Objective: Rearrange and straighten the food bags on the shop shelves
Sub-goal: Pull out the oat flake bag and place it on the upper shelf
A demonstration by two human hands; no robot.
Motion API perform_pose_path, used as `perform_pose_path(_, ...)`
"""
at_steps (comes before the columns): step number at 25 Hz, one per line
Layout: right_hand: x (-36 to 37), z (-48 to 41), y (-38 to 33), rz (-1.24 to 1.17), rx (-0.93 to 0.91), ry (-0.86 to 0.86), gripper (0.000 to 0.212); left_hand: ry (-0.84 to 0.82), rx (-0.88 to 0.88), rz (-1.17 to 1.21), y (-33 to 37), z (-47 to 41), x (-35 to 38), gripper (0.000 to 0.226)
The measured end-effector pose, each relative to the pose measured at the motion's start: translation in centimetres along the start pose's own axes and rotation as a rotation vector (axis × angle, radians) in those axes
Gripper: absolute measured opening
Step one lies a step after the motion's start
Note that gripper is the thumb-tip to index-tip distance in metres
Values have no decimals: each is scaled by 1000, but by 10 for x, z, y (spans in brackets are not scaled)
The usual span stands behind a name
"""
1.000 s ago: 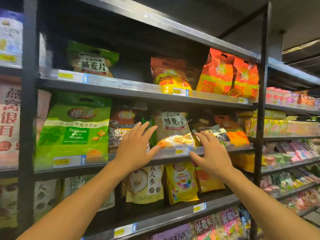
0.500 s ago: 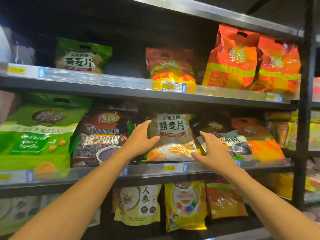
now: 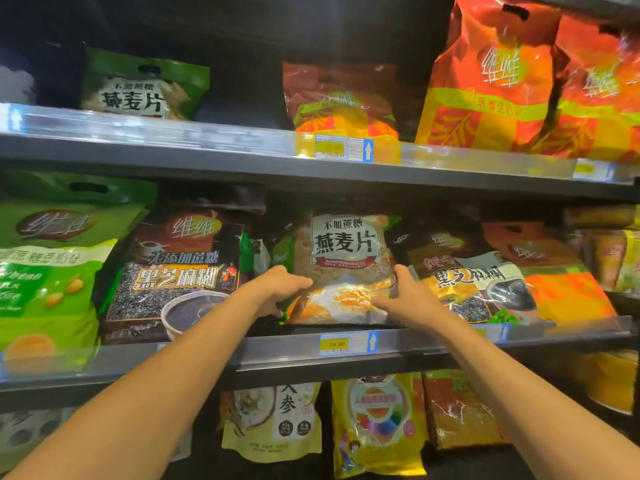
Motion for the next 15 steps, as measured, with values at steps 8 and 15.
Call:
perform_pose_path(8, -17, 0, 10, -65, -16, -46, 100, -43, -102, 124, -10, 0, -5, 53)
perform_pose_path(15, -10, 7, 12, -77, -24, -171, 85, -97, -206, 385, -1, -15, 16, 44)
Point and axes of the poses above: each hand's wrist, its own z-axis away from the middle knuckle, its own x-axis out of the palm, y = z × x, the point moved 9 cm from there along -z, towards the middle knuckle, and after that the axes turned 6 degrees about -x, right-handed, at the moved point
